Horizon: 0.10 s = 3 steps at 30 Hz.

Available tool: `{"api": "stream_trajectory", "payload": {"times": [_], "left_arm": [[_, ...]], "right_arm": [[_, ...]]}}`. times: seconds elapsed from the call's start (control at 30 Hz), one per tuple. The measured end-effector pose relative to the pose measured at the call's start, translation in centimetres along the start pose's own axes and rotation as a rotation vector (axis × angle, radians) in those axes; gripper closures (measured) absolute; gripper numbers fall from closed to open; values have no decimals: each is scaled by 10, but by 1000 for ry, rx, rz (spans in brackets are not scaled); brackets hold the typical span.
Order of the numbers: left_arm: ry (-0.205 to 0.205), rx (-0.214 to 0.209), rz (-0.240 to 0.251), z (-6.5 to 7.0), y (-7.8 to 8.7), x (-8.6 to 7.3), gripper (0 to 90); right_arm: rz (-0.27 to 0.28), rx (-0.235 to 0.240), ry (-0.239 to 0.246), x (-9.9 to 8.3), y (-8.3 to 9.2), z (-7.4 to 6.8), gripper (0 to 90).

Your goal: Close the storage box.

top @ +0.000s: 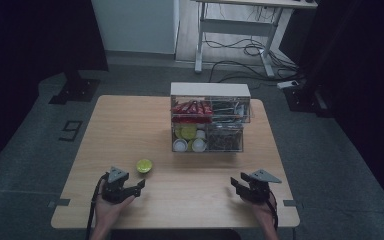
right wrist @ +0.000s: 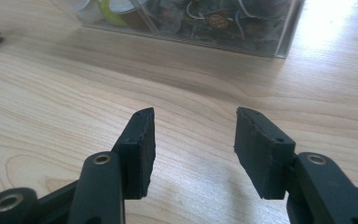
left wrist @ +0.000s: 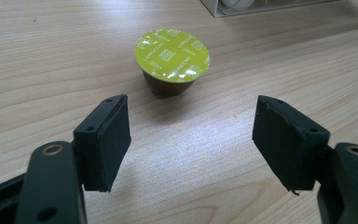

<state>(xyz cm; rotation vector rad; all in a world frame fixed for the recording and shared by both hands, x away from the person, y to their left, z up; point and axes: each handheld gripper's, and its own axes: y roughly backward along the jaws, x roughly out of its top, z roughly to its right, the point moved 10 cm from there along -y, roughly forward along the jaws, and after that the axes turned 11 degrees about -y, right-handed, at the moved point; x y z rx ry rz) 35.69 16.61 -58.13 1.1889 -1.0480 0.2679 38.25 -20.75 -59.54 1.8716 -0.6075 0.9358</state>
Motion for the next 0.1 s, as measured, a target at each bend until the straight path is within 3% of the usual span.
{"api": "stream_trajectory", "payload": {"times": [0.1], "left_arm": [[1,1,-3,-1,0,-1,280]], "right_arm": [[-3,2,8,0,-2,-2,476]]}}
